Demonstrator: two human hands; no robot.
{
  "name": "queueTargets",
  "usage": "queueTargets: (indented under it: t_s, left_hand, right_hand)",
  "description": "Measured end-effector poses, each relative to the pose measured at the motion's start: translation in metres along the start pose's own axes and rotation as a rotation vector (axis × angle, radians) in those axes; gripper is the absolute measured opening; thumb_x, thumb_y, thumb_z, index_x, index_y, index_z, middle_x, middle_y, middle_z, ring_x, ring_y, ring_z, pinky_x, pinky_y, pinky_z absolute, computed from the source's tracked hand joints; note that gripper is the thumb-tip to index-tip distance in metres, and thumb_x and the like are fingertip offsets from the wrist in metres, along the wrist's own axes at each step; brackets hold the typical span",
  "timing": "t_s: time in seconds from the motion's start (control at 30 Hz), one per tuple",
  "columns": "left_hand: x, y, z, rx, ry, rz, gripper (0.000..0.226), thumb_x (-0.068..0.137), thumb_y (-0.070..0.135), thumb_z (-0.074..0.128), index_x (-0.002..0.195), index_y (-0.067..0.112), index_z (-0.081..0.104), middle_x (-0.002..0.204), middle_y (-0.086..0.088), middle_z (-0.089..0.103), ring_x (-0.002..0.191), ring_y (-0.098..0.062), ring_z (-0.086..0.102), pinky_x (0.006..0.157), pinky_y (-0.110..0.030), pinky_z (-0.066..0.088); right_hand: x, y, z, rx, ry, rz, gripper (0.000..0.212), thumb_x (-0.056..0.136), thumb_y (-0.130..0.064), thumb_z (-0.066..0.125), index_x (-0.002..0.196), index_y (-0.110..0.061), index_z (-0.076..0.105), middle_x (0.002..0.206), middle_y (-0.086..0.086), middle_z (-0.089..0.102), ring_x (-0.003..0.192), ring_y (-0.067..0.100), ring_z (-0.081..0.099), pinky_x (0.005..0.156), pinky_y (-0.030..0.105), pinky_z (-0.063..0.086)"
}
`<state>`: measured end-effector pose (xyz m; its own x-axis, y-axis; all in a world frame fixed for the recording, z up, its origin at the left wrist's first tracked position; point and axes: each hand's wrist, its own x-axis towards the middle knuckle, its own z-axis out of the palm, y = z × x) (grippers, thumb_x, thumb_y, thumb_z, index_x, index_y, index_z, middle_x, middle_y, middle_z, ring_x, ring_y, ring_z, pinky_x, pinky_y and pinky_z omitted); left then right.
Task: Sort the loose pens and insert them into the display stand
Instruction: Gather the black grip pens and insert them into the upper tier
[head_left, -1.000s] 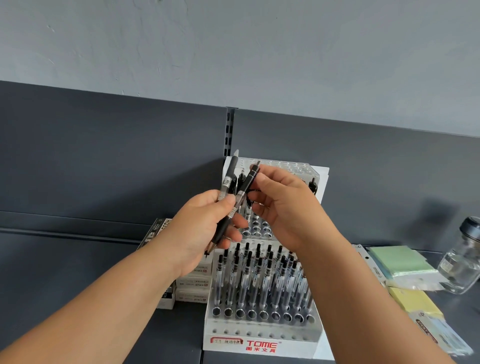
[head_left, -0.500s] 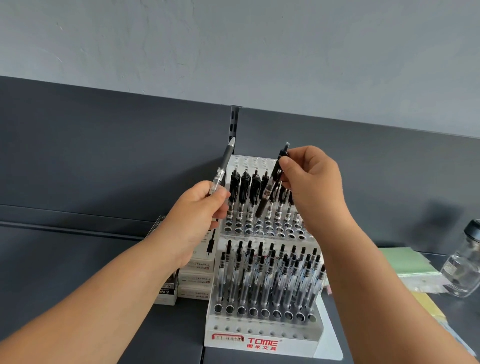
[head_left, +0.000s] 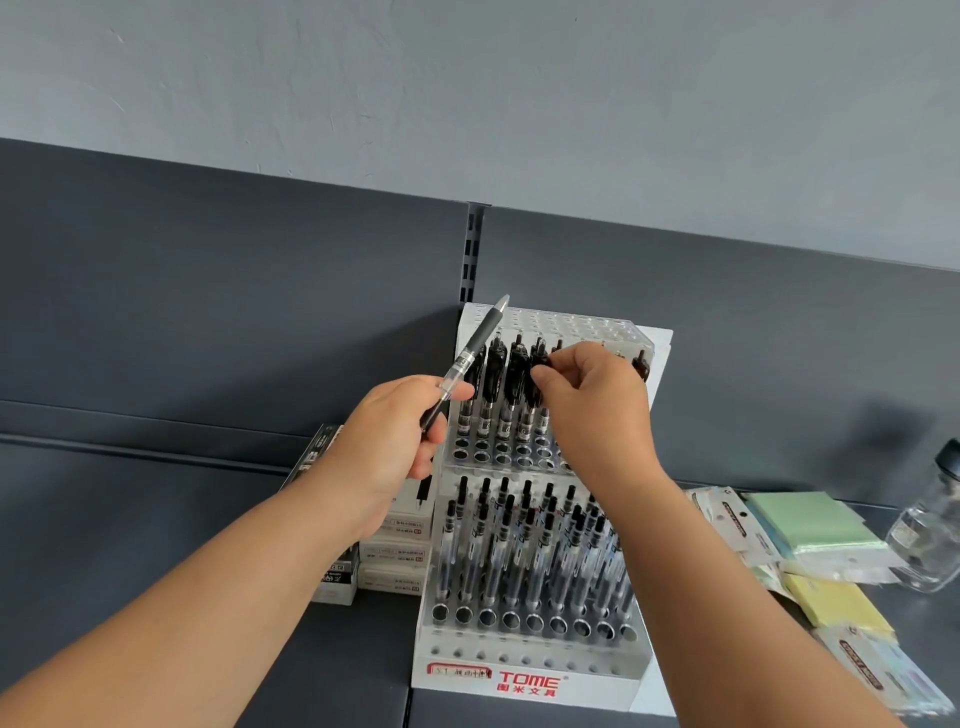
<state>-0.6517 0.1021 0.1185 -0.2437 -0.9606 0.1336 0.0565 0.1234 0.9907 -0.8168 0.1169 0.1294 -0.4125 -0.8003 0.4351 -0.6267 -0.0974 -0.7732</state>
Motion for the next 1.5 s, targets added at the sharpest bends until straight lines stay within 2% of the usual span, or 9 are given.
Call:
queueTargets:
  t_s: [0.2, 0.4, 0.57, 0.77, 0.87, 1.0, 1.17, 1.37, 1.5]
  left_hand:
    - [-0.003, 0.002, -0.003, 0.066, -0.1, 0.118, 0.027, 0.094, 0.001, 0.046, 0.107, 0.019, 0.062, 0.072, 0.001, 0.057, 0.058, -0.007, 0.046, 0.055, -0.022, 0.04]
    - [0.003, 0.006, -0.006, 0.07, -0.088, 0.201, 0.01, 0.086, 0.004, 0.063, 0.091, 0.013, 0.063, 0.075, -0.002, 0.063, 0.066, -0.01, 0.056, 0.063, -0.024, 0.049]
    - [0.005, 0.01, 0.007, 0.146, -0.092, 0.255, 0.011, 0.083, 0.012, 0.069, 0.088, 0.023, 0.07, 0.076, -0.005, 0.063, 0.071, -0.013, 0.057, 0.069, -0.03, 0.051]
    - [0.008, 0.021, 0.029, 0.194, -0.054, 0.358, 0.014, 0.08, 0.009, 0.071, 0.089, 0.018, 0.063, 0.076, -0.006, 0.061, 0.067, -0.013, 0.056, 0.067, -0.031, 0.049]
    - [0.008, 0.02, 0.032, 0.198, -0.027, 0.352, 0.021, 0.082, 0.014, 0.071, 0.097, 0.021, 0.059, 0.079, 0.001, 0.065, 0.07, -0.011, 0.061, 0.07, -0.029, 0.051]
    - [0.002, 0.007, 0.024, 0.559, -0.024, 0.38, 0.021, 0.085, 0.031, 0.066, 0.105, 0.028, 0.059, 0.097, 0.012, 0.062, 0.086, 0.001, 0.058, 0.078, -0.018, 0.048]
    - [-0.007, -0.012, 0.013, 1.041, -0.161, 0.337, 0.043, 0.089, 0.05, 0.055, 0.127, 0.03, 0.053, 0.124, 0.015, 0.048, 0.12, -0.004, 0.041, 0.097, -0.025, 0.035]
    - [-0.014, -0.017, 0.013, 1.118, -0.195, 0.304, 0.055, 0.091, 0.055, 0.046, 0.138, 0.026, 0.045, 0.135, 0.013, 0.041, 0.129, -0.005, 0.031, 0.106, -0.026, 0.028]
    - [-0.015, -0.017, 0.014, 1.131, -0.189, 0.284, 0.055, 0.092, 0.054, 0.044, 0.139, 0.025, 0.044, 0.137, 0.013, 0.04, 0.13, -0.005, 0.03, 0.106, -0.026, 0.027]
  right_hand:
    - [-0.002, 0.001, -0.008, 0.106, 0.004, 0.049, 0.007, 0.09, -0.025, 0.063, 0.093, -0.019, 0.065, 0.075, -0.002, 0.067, 0.058, 0.012, 0.058, 0.053, 0.026, 0.046]
    - [-0.004, 0.003, -0.043, 0.356, 0.286, 0.019, 0.011, 0.093, -0.015, 0.057, 0.1, -0.02, 0.065, 0.083, -0.008, 0.066, 0.058, -0.003, 0.055, 0.053, 0.01, 0.045]
    - [-0.019, -0.004, -0.038, 0.133, -0.04, -0.112, 0.014, 0.093, -0.018, 0.057, 0.098, -0.026, 0.067, 0.06, -0.009, 0.062, 0.039, 0.002, 0.039, 0.043, 0.015, 0.038]
    - [-0.025, -0.011, -0.032, 0.037, -0.308, -0.22, 0.016, 0.091, -0.022, 0.061, 0.09, -0.037, 0.068, 0.082, 0.0, 0.071, 0.079, 0.023, 0.065, 0.076, 0.038, 0.056]
    - [-0.019, -0.011, -0.038, 0.056, -0.29, -0.214, 0.013, 0.09, -0.02, 0.063, 0.09, -0.032, 0.069, 0.081, 0.004, 0.071, 0.075, 0.024, 0.065, 0.073, 0.039, 0.055]
    - [-0.007, -0.01, -0.048, 0.178, -0.133, -0.162, 0.014, 0.089, -0.015, 0.063, 0.086, -0.027, 0.069, 0.072, -0.01, 0.07, 0.065, 0.004, 0.063, 0.065, 0.021, 0.053]
    - [0.0, -0.006, -0.045, 0.242, -0.018, -0.121, 0.014, 0.09, -0.017, 0.062, 0.084, -0.029, 0.067, 0.078, -0.006, 0.07, 0.075, 0.016, 0.065, 0.077, 0.034, 0.057]
    - [0.004, 0.008, -0.029, 0.137, -0.035, -0.065, 0.01, 0.091, -0.019, 0.06, 0.085, -0.022, 0.067, 0.071, 0.001, 0.068, 0.063, 0.021, 0.061, 0.067, 0.037, 0.054]
    - [0.001, 0.02, -0.02, -0.013, -0.115, -0.04, 0.011, 0.093, -0.021, 0.056, 0.087, -0.018, 0.064, 0.06, 0.0, 0.06, 0.046, 0.011, 0.044, 0.05, 0.025, 0.039]
